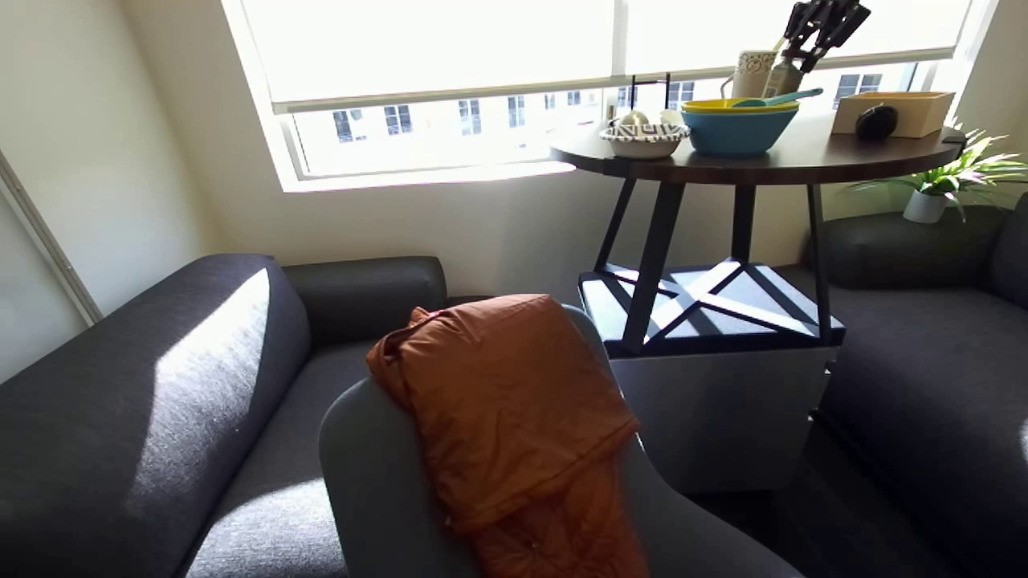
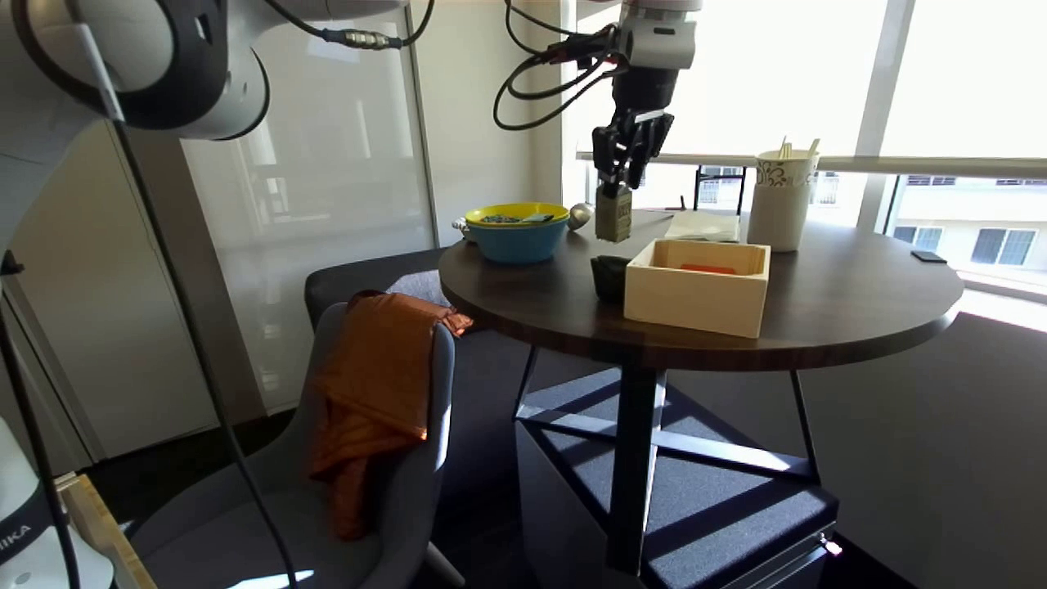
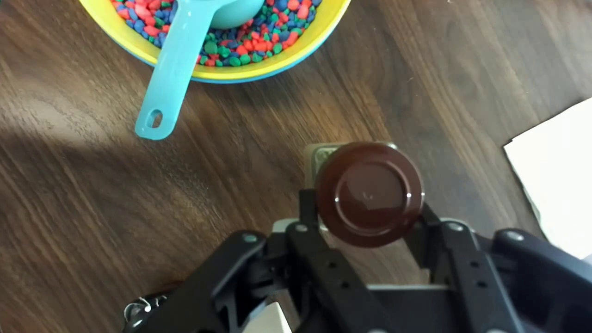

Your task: Move the spice bottle from the box to the table

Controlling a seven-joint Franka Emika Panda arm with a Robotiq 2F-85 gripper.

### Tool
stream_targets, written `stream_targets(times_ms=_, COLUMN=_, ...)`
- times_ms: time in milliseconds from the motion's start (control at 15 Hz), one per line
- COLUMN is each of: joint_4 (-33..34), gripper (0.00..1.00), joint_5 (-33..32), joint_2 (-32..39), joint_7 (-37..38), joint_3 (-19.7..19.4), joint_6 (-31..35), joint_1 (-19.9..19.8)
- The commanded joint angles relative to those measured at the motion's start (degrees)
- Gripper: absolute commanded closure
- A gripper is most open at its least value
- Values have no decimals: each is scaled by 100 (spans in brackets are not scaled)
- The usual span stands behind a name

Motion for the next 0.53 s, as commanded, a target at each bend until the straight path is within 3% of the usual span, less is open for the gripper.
stream_targets(times_ms=0, joint_4=195, gripper=77, joint_5=-247, joint_2=127, joint_7=136, joint_3=-83, joint_6=-180, joint_1=155)
stream_targets(times_ms=467, joint_4=222, gripper=77, joint_5=-539, joint_2=255, joint_7=117, joint_3=-68, joint_6=-414, joint_1=241)
